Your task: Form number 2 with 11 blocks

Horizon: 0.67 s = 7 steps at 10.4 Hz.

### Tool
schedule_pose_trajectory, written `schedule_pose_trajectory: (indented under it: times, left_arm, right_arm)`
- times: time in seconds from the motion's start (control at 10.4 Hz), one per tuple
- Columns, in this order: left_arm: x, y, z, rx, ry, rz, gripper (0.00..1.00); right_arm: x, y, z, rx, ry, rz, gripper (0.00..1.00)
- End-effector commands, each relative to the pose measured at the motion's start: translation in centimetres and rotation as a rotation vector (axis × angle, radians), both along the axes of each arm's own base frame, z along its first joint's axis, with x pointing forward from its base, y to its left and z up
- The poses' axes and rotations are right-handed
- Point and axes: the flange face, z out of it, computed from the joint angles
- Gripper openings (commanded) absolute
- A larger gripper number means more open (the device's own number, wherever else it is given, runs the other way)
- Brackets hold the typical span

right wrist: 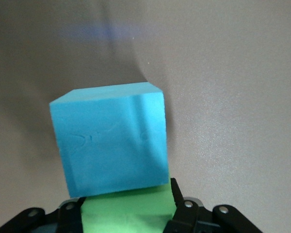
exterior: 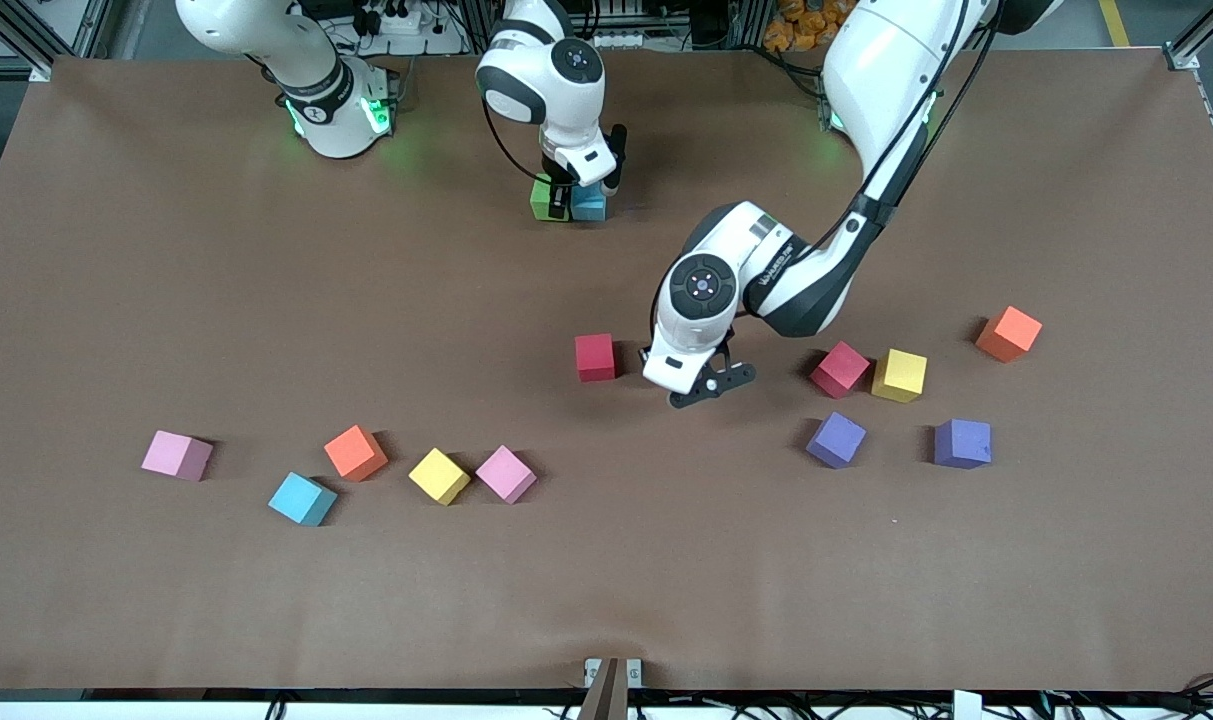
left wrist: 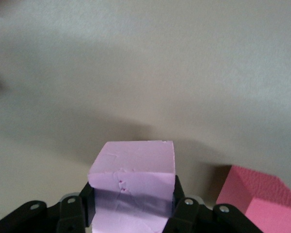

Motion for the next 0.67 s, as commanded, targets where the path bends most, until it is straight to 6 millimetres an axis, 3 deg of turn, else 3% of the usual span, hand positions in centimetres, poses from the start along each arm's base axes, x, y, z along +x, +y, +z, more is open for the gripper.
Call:
schedule_pose_trajectory:
  times: [0.0,0.29,0.57]
  left_arm:
    - [-1.6,0.4,2.7,0.027,0.015,0.003,0.41]
    - [-3.1,0.6,4.2,0.026,0.015,0.001,0.40]
    - [-3.9,0.0,4.4,0.028,0.020,0.059,0.41]
  right_arm:
    - [-0.1,0.8,-0.2,-0.003,-0.015,0.001,0.55]
    - [-0.4,0.9,-0.4,-0.006,-0.015,0.001,0.56]
    - [-0.9,1.1,-0.4,-0.009,-0.021,-0.024,0.58]
